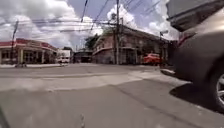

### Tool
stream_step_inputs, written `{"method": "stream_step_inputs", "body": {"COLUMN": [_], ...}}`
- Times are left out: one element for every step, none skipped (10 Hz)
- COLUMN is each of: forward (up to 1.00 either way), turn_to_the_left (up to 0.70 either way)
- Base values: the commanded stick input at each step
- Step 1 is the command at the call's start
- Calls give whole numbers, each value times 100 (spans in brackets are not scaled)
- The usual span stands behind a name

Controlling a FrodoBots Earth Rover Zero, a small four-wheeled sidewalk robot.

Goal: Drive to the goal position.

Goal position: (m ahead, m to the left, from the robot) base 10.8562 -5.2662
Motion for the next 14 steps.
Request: {"method": "stream_step_inputs", "body": {"forward": [85, 85, 85, 85, 85, 85, 85, 85, 85, 98, 100, 100, 100, 100], "turn_to_the_left": [0, 0, 0, 0, 0, 0, 0, 0, 0, 0, 0, -7, -27, -20]}}
